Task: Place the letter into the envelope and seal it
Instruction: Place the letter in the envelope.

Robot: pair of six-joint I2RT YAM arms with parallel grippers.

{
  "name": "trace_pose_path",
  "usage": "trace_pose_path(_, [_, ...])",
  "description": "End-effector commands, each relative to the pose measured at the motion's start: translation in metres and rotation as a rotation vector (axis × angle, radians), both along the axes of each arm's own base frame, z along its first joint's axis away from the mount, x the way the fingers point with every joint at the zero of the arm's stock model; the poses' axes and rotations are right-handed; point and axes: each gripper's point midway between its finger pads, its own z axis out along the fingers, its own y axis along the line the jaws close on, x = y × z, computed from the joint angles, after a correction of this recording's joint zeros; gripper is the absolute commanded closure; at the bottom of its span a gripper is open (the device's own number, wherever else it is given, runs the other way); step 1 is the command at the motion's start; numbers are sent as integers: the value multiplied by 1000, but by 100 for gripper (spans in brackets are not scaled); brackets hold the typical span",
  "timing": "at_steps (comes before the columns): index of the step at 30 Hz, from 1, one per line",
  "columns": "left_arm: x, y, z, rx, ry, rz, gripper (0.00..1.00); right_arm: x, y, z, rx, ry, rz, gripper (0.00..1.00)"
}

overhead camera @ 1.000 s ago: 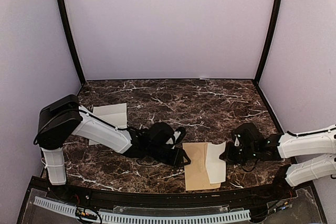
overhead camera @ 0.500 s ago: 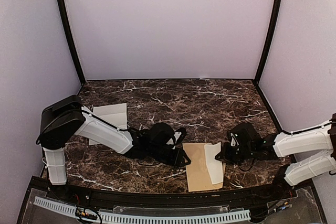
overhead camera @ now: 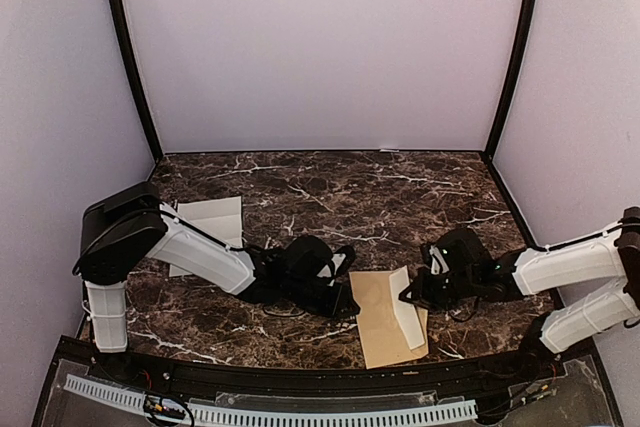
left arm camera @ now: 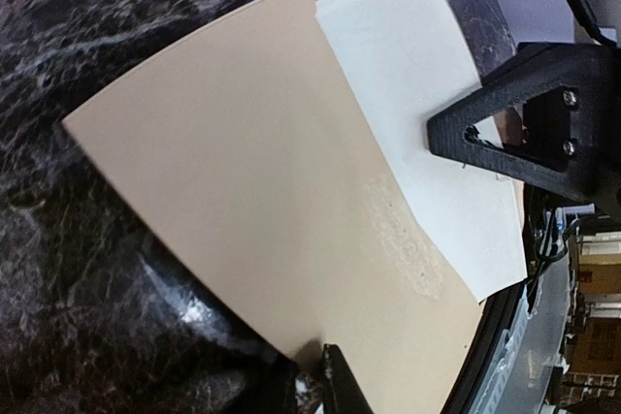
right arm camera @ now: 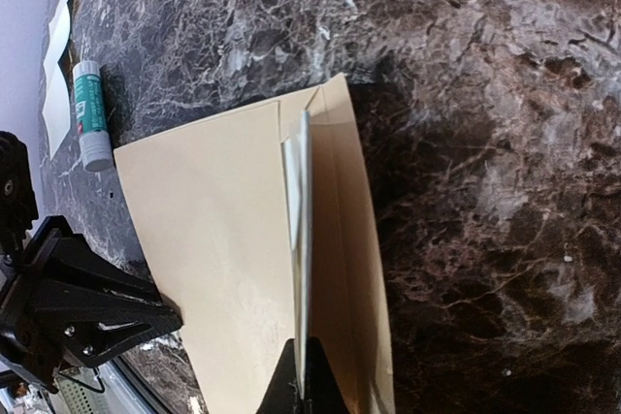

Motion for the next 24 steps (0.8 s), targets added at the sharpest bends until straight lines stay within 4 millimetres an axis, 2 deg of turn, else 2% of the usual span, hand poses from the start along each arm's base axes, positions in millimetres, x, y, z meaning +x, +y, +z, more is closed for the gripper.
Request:
trace_pose_path(1, [-7,6,-18,52,34,-7,95,11,16,21,48,-58,45,100])
trace_pose_path(4, [-7,7,-18,53,37,-3,99,13,13,24,22,-71,42,100])
trace_pose_path(15, [-7,6,-17,44,40,-3,100,8,-18,36,-106,-110,16,66])
trace_pose_path(21, [-7,6,-17,42,41,-3,100,-3,-30,29,-145,-90,24,63])
trace_pose_path(24, [-8,6,-17,41,42,-4,100,-8,-30,26,-144,-82,37,64])
